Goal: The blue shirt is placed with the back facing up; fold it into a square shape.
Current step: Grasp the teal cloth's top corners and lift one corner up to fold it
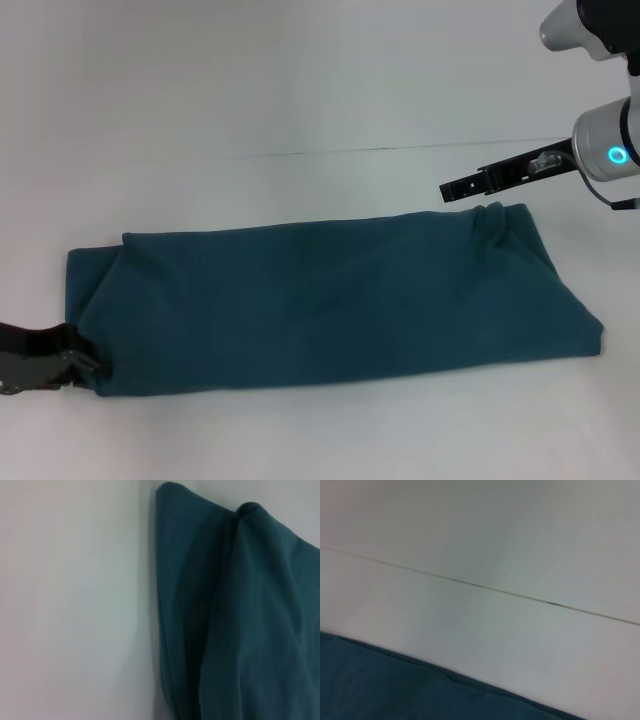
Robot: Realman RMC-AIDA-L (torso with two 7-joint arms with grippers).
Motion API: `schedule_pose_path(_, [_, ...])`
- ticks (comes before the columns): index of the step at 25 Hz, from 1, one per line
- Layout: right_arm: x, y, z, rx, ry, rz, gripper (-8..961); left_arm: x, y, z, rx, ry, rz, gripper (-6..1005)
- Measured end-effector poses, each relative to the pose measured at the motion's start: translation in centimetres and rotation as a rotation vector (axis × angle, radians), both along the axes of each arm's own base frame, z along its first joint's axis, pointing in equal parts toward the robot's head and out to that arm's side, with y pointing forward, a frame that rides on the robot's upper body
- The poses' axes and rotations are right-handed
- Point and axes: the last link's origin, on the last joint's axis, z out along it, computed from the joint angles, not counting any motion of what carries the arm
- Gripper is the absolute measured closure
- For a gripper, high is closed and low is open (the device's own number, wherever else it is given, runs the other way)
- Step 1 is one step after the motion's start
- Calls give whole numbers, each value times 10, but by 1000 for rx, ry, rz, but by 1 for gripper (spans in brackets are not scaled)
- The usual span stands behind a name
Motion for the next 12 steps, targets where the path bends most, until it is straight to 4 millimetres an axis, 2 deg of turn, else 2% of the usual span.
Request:
schedule_pose_path(2, [1,0,0,0,0,-2,28,2,1,-1,-3,0,-15,708])
schedule_pose_path(8, [8,-3,1,10,5,-19,39,9,6,2,20,-35,-51,909])
schedule_pose_path(12, [15,-5,0,35,12,-28,80,19,9,12,35,-70,-81,916])
